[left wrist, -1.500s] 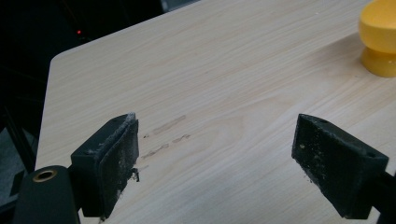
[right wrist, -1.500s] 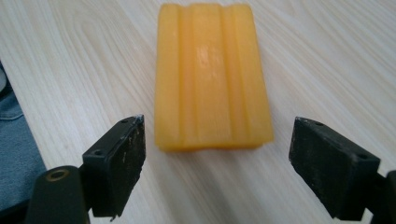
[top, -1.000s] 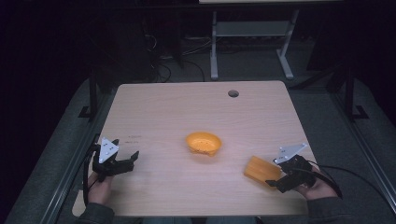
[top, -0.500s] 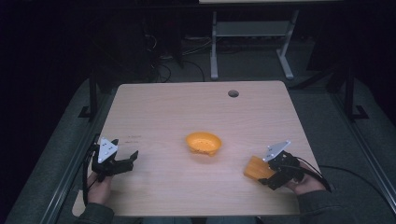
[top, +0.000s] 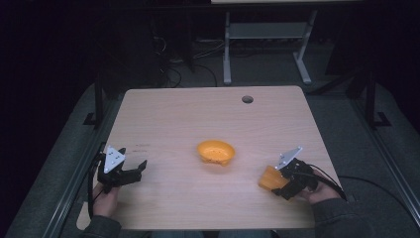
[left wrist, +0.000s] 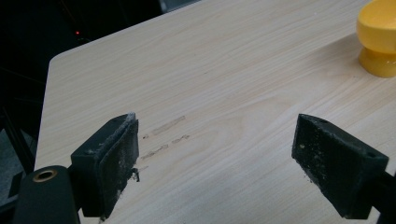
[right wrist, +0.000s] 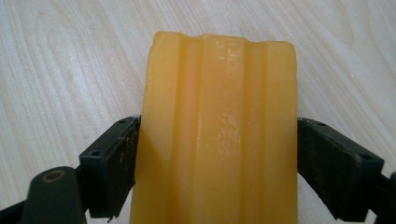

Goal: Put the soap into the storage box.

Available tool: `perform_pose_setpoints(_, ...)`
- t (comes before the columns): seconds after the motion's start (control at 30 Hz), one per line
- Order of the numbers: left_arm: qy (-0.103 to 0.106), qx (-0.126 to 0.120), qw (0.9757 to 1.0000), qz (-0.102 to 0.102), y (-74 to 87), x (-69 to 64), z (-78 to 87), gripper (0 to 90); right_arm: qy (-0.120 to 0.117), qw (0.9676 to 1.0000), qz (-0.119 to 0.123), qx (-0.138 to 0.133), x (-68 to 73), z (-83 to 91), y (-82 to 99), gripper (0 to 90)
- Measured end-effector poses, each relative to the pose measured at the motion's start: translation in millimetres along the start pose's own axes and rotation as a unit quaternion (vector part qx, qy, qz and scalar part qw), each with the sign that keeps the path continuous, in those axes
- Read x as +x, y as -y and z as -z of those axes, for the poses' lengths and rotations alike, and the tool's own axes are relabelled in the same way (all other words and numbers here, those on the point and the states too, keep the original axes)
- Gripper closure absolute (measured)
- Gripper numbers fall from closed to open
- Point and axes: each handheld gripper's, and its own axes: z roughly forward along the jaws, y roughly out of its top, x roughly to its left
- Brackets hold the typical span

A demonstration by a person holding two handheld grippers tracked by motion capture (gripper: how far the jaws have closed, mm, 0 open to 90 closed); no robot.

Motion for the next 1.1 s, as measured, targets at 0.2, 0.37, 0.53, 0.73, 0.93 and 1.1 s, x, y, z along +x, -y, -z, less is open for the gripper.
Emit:
perform_pose_setpoints(0.2,0.001,-0.001,1.0,0.0,-0.1,-0.2,-0.2,14.1,0.0,1.0,0.003,0.005,0.2,-3.9,-1.4,16.7)
perform_pose_setpoints(0.37,0.001,-0.002,1.0,0.0,-0.2,0.0,-0.3,14.1,-0.005,0.9998,0.0,0.017,0.4,-11.2,-2.3,17.1)
perform_pose_setpoints(0.53,0.001,-0.001,1.0,0.002,-0.3,0.3,-0.2,14.1,-0.008,0.9998,-0.004,0.017,-0.1,-13.7,-2.4,18.4)
perform_pose_setpoints(0.73,0.001,-0.001,1.0,0.001,-0.3,0.4,0.2,14.1,-0.008,0.9998,-0.004,0.017,0.0,-13.2,-2.6,18.8)
perform_pose_setpoints(0.93,0.001,-0.003,1.0,0.002,-0.1,0.4,0.1,14.1,-0.01,0.9998,-0.008,0.018,-0.2,-12.4,-2.9,19.2)
perform_pose_setpoints(1.1,0.0,-0.002,1.0,0.002,-0.2,0.9,0.7,14.1,-0.011,0.9997,-0.005,0.02,-0.7,-11.9,-3.5,19.8)
